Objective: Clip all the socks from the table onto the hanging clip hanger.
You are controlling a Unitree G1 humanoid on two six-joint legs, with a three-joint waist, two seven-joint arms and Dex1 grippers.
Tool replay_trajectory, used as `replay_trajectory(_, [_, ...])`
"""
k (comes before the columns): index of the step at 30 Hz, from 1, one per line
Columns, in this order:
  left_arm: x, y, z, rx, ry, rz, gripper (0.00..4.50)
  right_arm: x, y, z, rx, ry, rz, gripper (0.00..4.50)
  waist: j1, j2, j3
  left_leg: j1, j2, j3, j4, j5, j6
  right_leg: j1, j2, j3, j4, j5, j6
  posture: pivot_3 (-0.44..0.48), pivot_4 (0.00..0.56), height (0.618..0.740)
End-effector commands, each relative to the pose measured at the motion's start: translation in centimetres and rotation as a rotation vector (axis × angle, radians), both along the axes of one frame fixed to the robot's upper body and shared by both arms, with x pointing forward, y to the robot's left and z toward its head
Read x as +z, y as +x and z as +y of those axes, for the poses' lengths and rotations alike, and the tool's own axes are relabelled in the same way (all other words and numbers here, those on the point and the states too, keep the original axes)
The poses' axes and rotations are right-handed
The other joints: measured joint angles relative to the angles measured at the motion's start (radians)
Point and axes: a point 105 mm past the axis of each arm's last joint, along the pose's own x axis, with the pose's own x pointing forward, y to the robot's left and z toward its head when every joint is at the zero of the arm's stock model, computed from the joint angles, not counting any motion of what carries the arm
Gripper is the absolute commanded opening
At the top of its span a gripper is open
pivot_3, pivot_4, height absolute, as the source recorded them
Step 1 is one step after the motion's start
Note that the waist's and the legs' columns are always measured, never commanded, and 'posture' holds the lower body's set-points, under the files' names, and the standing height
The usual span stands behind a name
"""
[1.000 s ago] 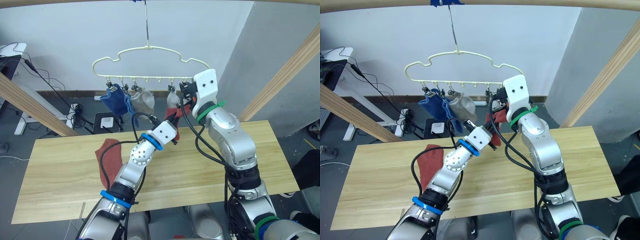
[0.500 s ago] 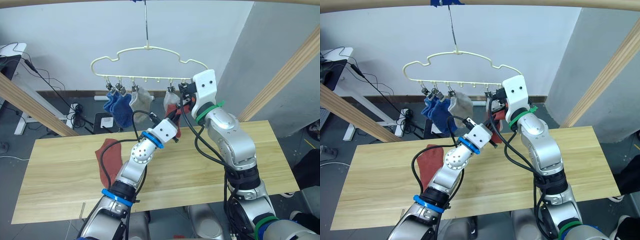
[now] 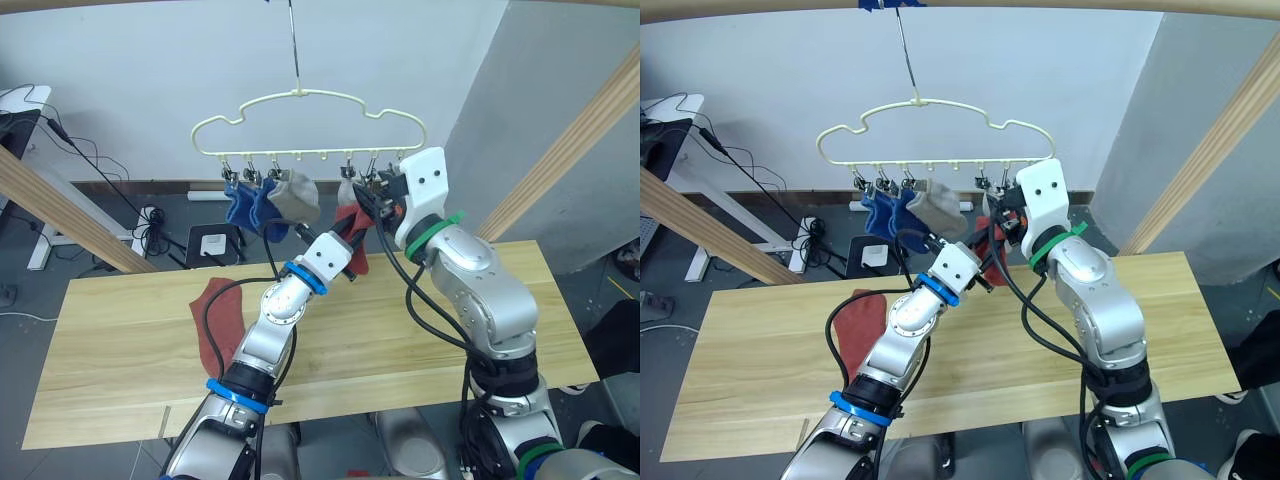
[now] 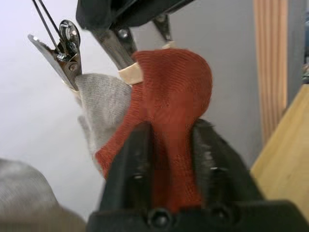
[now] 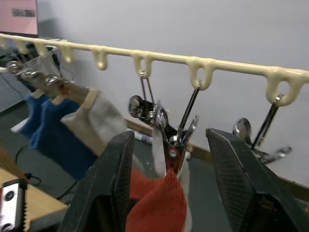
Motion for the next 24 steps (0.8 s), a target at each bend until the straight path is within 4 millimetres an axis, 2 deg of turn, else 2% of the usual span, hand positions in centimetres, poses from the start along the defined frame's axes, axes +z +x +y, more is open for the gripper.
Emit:
replay_trajectory(1, [0.8, -1.1, -0.3, -0.070, -0.009, 0.002, 2.51, 1.6, -2.1, 0.4, 0.079, -0.017, -0.078, 2.44, -0.005, 0.000, 0.000, 0.000, 0.000, 0.000, 0.000, 0.000, 0.000, 0.000, 0.000, 0.000, -0.001, 0.000, 0.000, -0.251, 0.303, 0.740])
replay_trajectory(5, [1.2, -2.0, 0.5, -0.138, 0.006, 0.030, 2.51, 2.2, -3.8, 0.0, 0.121, -0.028, -0.114, 2.44, -0.008, 0.000, 0.000, 0.000, 0.001, 0.000, -0.003, 0.000, 0.000, 0.000, 0.000, 0.000, -0.004, -0.001, 0.001, -0.253, 0.309, 0.740])
replay_trajectory(8, [1.7, -3.0, 1.6, -0.221, 0.020, 0.066, 2.51, 2.8, -4.1, -1.4, 0.040, -0.011, -0.183, 2.44, -0.008, 0.000, 0.000, 0.000, 0.001, 0.000, -0.006, 0.000, 0.000, 0.000, 0.000, 0.000, -0.006, 0.000, 0.000, -0.253, 0.310, 0.740])
replay_trajectory(12, [3.1, -3.9, 2.9, -0.311, 0.016, 0.110, 2.51, 2.5, -3.3, -3.0, -0.090, 0.007, -0.184, 2.44, -0.008, 0.000, 0.000, 0.001, 0.001, 0.001, -0.011, 0.000, 0.000, 0.000, 0.000, 0.000, -0.008, 0.000, 0.000, -0.252, 0.309, 0.740])
replay_trajectory(17, [5.6, -3.6, 4.9, -0.304, -0.070, 0.157, 2.51, 1.3, -1.7, -3.5, -0.180, 0.027, -0.129, 2.44, -0.008, 0.000, 0.000, 0.001, 0.001, 0.001, -0.013, 0.000, 0.000, 0.000, 0.000, 0.000, -0.010, 0.000, 0.000, -0.241, 0.303, 0.740])
replay_trajectory(24, [7.1, -3.9, 5.3, -0.303, -0.052, 0.154, 2.51, 0.3, -0.1, -3.3, -0.225, 0.043, -0.063, 2.44, -0.006, 0.000, 0.000, 0.001, 0.001, 0.001, -0.013, 0.000, 0.000, -0.001, 0.000, 0.000, -0.010, 0.001, -0.002, -0.220, 0.299, 0.740])
